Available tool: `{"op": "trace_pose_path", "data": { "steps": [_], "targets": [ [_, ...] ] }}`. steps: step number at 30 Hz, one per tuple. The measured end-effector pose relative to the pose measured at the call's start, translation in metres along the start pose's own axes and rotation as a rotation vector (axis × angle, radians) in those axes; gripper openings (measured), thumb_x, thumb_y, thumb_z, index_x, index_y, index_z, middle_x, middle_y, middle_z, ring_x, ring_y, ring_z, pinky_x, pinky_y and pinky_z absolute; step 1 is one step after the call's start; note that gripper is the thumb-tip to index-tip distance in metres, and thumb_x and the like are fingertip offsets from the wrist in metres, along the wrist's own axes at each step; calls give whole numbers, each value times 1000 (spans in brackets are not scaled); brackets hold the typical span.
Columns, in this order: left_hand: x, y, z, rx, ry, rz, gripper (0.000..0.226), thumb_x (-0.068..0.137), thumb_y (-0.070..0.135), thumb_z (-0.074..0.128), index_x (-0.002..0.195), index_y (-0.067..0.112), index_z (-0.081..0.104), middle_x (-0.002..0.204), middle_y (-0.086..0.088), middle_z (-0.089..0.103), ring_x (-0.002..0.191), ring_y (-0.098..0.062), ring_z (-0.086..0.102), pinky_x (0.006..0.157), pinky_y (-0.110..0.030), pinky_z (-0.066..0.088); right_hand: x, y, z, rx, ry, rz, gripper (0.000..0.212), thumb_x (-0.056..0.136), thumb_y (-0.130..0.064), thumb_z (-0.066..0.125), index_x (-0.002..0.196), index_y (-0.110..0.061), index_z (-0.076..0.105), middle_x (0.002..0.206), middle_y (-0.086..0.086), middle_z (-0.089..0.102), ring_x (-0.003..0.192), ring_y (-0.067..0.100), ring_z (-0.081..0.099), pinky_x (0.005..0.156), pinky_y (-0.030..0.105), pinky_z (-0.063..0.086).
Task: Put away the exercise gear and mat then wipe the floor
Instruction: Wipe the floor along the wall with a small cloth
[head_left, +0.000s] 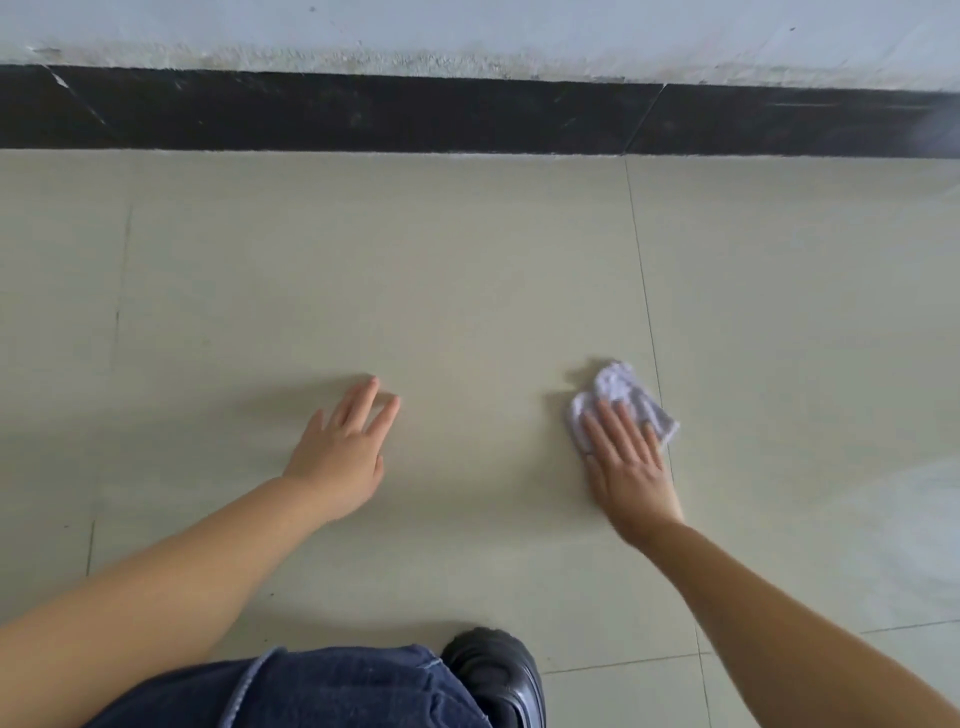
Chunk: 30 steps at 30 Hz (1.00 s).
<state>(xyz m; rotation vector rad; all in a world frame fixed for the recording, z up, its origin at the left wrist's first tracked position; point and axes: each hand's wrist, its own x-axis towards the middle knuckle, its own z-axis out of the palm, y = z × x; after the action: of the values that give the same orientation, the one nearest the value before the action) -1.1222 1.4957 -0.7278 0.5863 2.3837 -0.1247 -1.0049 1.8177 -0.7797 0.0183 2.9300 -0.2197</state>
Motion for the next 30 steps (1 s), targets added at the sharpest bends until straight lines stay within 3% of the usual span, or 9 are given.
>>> {"op": "trace_pose_path", "data": {
  "steps": [2, 4, 6, 8, 10, 14, 24, 28, 30],
  "targets": [
    [-1, 1, 1, 10, 0, 1, 70, 96, 28, 38, 152, 21, -3, 158, -9, -18, 147, -25, -6, 117, -43, 17, -6, 52, -12, 64, 72, 415, 54, 95, -16, 27, 149, -17, 23, 155, 14, 25, 146, 28, 11, 117, 44, 1],
    [1, 4, 1, 4, -3, -4, 69, 96, 28, 37, 152, 19, -2, 157, -12, -17, 147, -27, -7, 117, -43, 16, -8, 75, -24, 211, 17, 784, 53, 101, -23, 22, 152, -17, 9, 160, 7, 6, 148, 26, -2, 117, 44, -5],
    [1, 9, 0, -11, -8, -16, 69, 96, 28, 38, 152, 16, -1, 157, -14, -16, 147, -29, -8, 117, -42, 15, -1, 66, -25, 256, 5, 928, 55, 102, -26, 25, 152, -15, 5, 161, 8, 1, 148, 28, -3, 118, 47, -2],
    [1, 13, -2, -24, -21, -37, 69, 96, 28, 38, 152, 15, 0, 157, -15, -16, 146, -30, -9, 118, -43, 15, 10, 30, -16, 214, 57, 828, 55, 99, -18, 35, 151, -9, 18, 158, 15, 15, 146, 34, 11, 115, 53, 10],
    [2, 16, -4, -33, -35, -57, 69, 96, 27, 38, 152, 15, -1, 157, -15, -16, 146, -30, -9, 117, -42, 16, 15, -26, -6, 168, 83, 561, 57, 88, -14, 42, 144, -8, 35, 149, 18, 36, 138, 36, 32, 109, 53, 24],
    [3, 18, -12, -48, -64, -71, 69, 96, 28, 40, 152, 17, 2, 158, -13, -14, 147, -28, -7, 116, -39, 21, 14, -123, 8, 164, -32, 163, 56, 90, -28, 35, 144, -17, 31, 150, 6, 39, 139, 27, 25, 114, 45, 8],
    [-3, 6, -46, -200, -235, -115, 55, 99, 29, 34, 151, 23, 18, 161, 0, -2, 147, -18, 8, 116, -35, 22, 22, -105, 3, 46, -160, -82, 52, 97, -33, 25, 147, -18, 28, 154, 1, 31, 143, 24, 21, 114, 42, 4],
    [-14, -1, -72, -122, -266, -90, 53, 100, 29, 33, 151, 22, 18, 160, 0, 8, 146, -19, 14, 116, -36, 23, 30, -88, -15, 76, -251, -205, 61, 100, -16, 32, 152, -26, 3, 157, -12, -8, 146, 13, -11, 115, 29, -17],
    [-25, -6, -94, -69, -259, -67, 52, 101, 28, 33, 151, 22, 19, 158, -1, 14, 144, -20, 21, 114, -37, 27, 38, -87, -30, 117, -238, -167, 58, 93, -8, 42, 147, -24, 27, 157, -7, 16, 146, 19, 9, 116, 28, 3]
  ]
}}
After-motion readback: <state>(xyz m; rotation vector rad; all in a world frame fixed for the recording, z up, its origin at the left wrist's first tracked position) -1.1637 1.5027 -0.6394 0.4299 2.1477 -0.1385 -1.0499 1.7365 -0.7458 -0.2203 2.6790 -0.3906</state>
